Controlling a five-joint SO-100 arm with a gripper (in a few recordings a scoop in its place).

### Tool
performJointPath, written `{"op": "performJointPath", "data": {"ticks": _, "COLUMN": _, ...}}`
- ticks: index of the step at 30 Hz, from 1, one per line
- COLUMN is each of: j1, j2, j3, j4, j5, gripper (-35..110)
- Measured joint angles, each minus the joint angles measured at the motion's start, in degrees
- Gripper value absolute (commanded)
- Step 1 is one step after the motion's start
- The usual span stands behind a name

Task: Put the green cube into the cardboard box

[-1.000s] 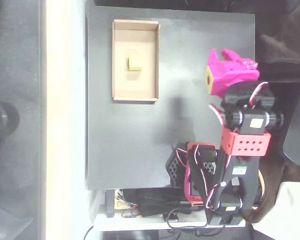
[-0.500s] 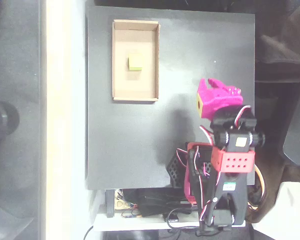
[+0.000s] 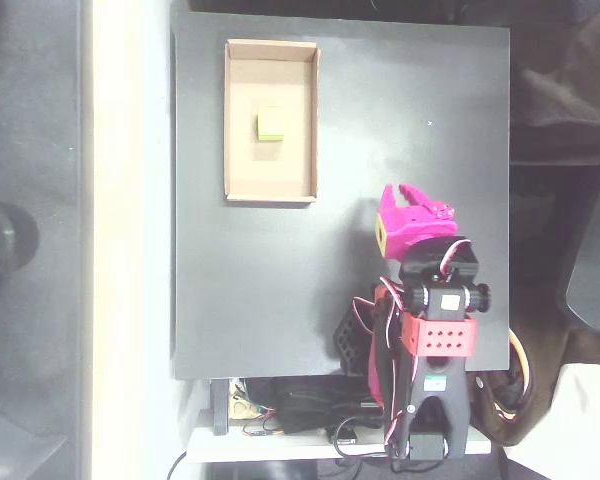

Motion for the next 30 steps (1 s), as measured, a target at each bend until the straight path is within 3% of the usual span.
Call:
{"op": "performJointPath", "data": {"ticks": 22, "j1": 0.0, "j2": 4.7, "j3": 12.0, "j4": 0.2, "j5": 0.0, "gripper": 5}}
{"op": "performJointPath", "data": {"ticks": 30, "j1": 0.0, "j2": 5.1, "j3": 12.0, "j4": 6.6, "j5": 0.0, "gripper": 5}}
